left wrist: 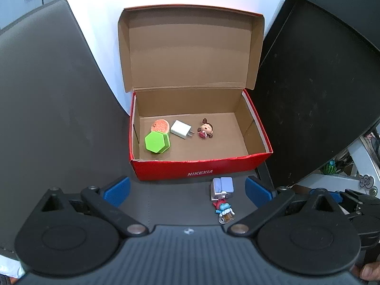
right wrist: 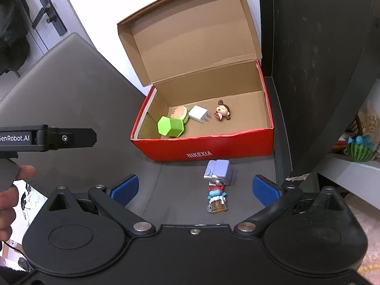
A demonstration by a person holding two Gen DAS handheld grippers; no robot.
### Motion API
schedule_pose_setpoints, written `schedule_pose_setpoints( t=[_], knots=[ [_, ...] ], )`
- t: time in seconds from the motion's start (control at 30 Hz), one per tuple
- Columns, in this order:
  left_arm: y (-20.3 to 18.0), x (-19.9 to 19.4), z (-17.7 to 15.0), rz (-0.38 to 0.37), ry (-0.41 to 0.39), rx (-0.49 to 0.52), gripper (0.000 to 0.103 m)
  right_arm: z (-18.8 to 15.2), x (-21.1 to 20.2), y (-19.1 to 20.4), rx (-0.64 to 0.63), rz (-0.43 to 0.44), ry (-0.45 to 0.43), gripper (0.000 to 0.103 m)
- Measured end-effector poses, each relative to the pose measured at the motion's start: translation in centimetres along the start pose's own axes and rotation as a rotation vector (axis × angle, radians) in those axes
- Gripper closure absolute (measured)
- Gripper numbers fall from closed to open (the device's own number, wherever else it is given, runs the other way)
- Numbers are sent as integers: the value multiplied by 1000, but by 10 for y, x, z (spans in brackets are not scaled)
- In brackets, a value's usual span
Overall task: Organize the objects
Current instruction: 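Move both open tools toward the lavender toy and blue figure before the box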
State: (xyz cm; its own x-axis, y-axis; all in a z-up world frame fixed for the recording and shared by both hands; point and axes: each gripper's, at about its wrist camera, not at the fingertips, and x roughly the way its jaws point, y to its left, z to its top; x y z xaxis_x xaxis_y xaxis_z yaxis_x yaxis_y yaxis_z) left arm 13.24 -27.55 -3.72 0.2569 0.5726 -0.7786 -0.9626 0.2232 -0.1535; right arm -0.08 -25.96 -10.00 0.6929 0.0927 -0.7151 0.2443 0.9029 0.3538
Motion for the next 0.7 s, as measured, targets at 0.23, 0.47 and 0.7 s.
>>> schedule_pose_setpoints(
  t=[0.23, 0.47, 0.7],
  knots=[
    [-2, 20, -2, -14, 34, 1, 1, -1, 9, -12, 31, -13, 5, 0],
    [0, 40, -4, -38, 60, -11, 3, -3, 20, -20, 48, -31, 19, 1],
    [2, 59, -2, -57, 82, -19, 3, -7, 37, -24, 49, -32, 49, 10]
  ],
)
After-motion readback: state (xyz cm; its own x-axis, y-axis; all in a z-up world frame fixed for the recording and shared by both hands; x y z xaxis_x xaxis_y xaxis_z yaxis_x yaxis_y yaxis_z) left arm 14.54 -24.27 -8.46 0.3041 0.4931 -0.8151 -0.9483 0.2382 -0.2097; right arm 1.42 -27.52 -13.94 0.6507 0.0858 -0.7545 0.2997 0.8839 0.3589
